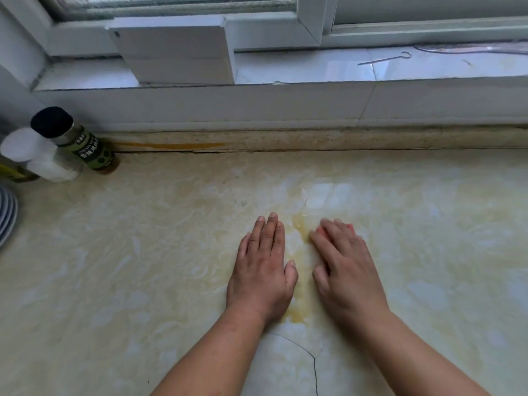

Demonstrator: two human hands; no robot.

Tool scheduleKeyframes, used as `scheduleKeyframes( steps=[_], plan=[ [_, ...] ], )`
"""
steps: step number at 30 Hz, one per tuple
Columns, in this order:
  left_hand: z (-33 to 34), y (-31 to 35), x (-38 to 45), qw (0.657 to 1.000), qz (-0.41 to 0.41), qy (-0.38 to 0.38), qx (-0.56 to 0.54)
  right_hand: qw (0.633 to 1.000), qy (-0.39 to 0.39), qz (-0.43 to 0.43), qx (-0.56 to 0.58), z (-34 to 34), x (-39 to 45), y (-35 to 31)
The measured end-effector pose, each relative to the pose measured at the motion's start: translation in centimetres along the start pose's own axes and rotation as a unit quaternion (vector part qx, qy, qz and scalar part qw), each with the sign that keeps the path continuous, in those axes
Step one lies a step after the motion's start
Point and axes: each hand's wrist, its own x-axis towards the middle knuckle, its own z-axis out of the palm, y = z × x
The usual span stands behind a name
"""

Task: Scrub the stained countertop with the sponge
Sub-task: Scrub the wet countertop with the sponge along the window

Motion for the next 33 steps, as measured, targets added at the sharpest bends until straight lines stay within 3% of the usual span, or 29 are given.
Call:
scheduleKeyframes(
  steps=[4,7,15,18,22,24,26,31,33],
  plan=[
    [0.0,0.1,0.0,1.0,-0.003,-0.003,0.007,0.997,0.048,0.066,-0.009,-0.9,6.8,1.5],
    [-0.1,0.1,-0.1,1.0,-0.003,-0.002,0.004,0.996,0.04,0.075,-0.018,-0.7,10.5,1.1],
    [-0.1,0.1,-0.1,1.0,-0.004,-0.006,0.002,0.999,-0.036,-0.035,-0.021,0.3,-2.8,0.0],
    [-0.2,0.2,-0.1,1.0,-0.007,-0.006,-0.001,0.999,-0.017,0.019,-0.025,-1.2,-1.2,3.3],
    [-0.4,0.2,-0.2,1.0,-0.009,-0.008,-0.003,0.986,0.061,0.152,-0.023,-3.4,7.6,6.8],
    [-0.4,0.2,-0.2,1.0,-0.01,-0.007,-0.001,0.983,0.064,0.173,-0.019,-3.7,11.2,6.3],
    [-0.2,0.2,-0.2,1.0,-0.009,-0.005,0.001,0.988,0.036,0.147,-0.028,-3.1,12.9,4.3],
    [-0.2,0.2,-0.2,1.0,-0.008,0.003,-0.002,0.997,-0.065,-0.03,-0.04,-0.8,10.8,-1.4],
    [-0.4,0.2,-0.2,1.0,-0.008,0.006,-0.004,0.996,-0.071,-0.041,-0.041,-1.2,10.1,-0.7]
  ],
)
